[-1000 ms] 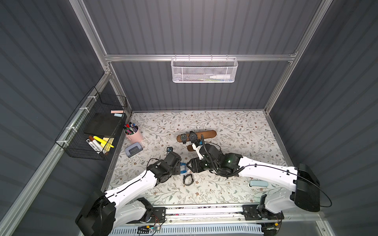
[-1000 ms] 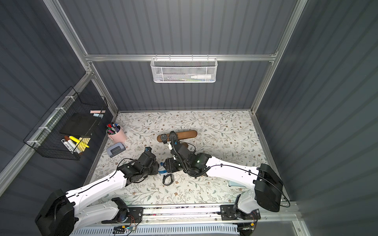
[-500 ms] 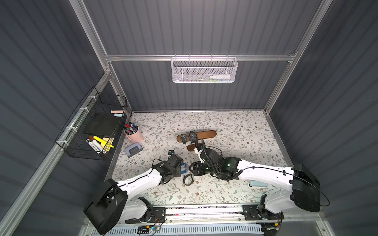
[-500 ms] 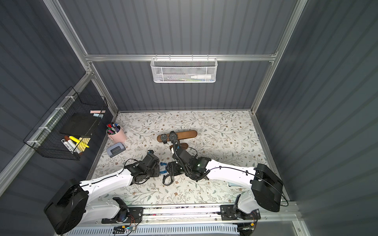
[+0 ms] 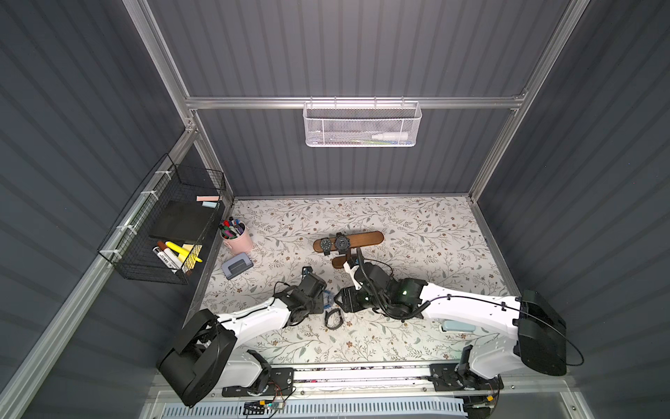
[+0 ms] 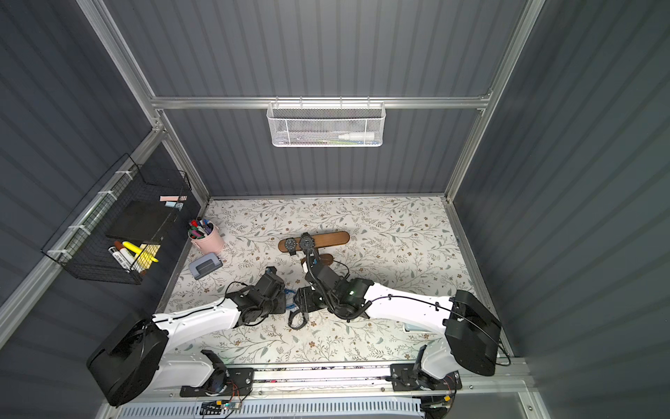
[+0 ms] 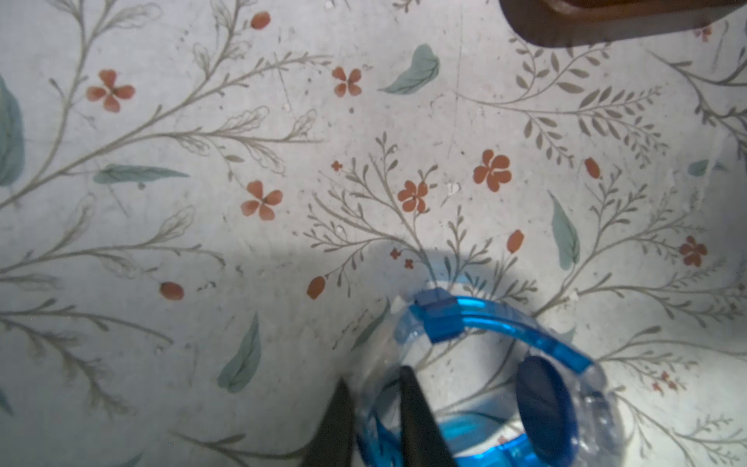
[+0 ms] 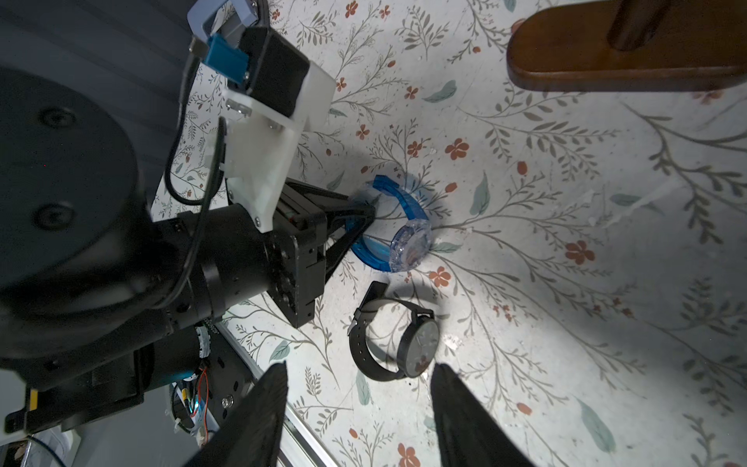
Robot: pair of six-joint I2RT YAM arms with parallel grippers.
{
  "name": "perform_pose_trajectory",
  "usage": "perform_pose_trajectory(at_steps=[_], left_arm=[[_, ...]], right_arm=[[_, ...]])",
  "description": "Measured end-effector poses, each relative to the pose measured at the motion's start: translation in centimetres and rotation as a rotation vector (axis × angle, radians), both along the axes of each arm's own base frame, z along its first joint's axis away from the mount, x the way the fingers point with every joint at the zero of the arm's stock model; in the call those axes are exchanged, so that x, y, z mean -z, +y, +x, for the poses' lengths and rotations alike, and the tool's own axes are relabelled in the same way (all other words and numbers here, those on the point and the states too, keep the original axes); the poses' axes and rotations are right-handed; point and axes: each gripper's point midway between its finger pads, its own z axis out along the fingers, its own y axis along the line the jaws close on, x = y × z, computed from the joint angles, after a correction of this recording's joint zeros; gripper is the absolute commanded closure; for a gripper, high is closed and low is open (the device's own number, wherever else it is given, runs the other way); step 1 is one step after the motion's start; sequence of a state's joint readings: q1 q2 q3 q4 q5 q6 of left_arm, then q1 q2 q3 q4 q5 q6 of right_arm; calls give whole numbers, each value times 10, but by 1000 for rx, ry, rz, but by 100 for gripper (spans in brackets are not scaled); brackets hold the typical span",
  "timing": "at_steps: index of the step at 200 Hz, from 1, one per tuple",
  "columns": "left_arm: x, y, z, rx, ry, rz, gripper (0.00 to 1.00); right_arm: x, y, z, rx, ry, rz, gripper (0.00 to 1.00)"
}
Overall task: Place watch on stand
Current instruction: Pick up the watch at the center of the board.
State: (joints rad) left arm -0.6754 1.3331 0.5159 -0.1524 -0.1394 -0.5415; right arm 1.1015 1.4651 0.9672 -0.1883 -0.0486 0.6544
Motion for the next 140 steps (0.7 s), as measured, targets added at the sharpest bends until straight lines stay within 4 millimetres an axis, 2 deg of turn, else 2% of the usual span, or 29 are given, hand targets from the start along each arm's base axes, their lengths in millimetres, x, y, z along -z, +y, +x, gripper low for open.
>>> perform_pose_trajectory(at_steps=[39, 58, 81, 101, 140], left_arm=[[-6, 1, -2, 3, -6, -10, 100], [-26, 6, -3, -19, -52, -27, 100], [-58, 15, -2, -63, -139, -67, 100], [-80, 20, -3, -88, -188, -103, 100], [-95, 15, -6, -92, -179, -157, 100]], right_arm=[[-1, -1, 1, 7, -7, -2, 39], [-7, -6, 2, 14, -18, -3, 37], [-26, -11, 3, 20, -48, 32, 31], [-42, -14, 5, 26, -76, 68, 29], [-54, -4, 8, 19, -99, 129, 29]])
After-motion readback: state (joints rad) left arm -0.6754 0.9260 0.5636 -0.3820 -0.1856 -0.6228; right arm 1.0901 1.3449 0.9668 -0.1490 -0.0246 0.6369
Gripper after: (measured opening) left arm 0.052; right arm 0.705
